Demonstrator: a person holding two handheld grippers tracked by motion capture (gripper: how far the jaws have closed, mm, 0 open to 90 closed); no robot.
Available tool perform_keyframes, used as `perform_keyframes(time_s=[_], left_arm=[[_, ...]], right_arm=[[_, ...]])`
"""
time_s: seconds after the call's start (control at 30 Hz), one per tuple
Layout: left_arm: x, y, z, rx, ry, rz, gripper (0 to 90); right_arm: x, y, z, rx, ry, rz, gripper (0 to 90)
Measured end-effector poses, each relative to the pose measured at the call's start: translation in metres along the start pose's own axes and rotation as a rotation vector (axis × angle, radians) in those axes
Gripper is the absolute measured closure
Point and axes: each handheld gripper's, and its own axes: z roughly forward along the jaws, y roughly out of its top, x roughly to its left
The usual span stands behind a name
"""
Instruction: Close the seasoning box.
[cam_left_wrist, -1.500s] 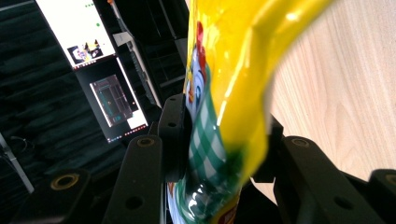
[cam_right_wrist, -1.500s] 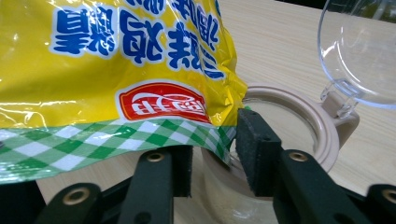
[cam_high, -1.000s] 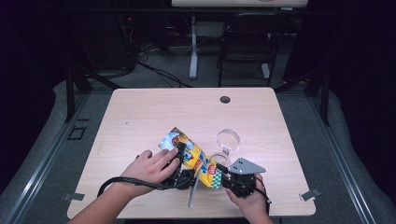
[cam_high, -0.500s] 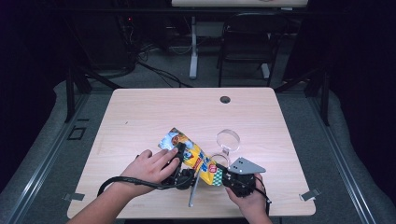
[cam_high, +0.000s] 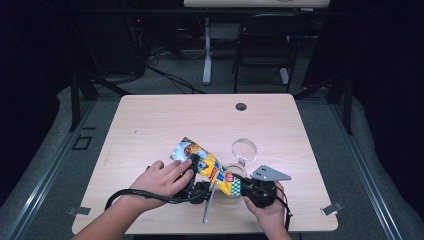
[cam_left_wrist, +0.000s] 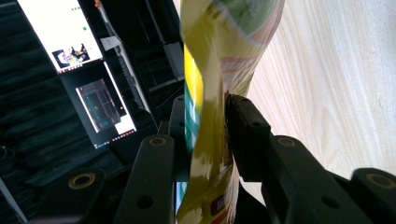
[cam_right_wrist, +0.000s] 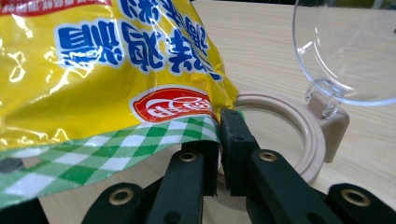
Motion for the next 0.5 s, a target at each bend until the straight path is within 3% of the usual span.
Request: perform_keyframes(time_s=[0.13,0.27,0.5], left_arm=[[0.0015,0.0012,-0.0008,-0.001,-0.005,-0.001,72.5],[0.0037,0.0027,-0.0006,0.001,0.000,0.024,72.6],[0.0061,0.0046,-0.0002,0.005,0.000,0.041,72.6]], right_arm=[[-0.0025,0.0002,-0.0006,-0.003,0.013,0.030,86.5],[-0.0022,0.0002,-0.0001,0.002,0.008,0.024,86.7],[0.0063,0.0021,0.0002,0.034,-0.051,-0.081,87.6]])
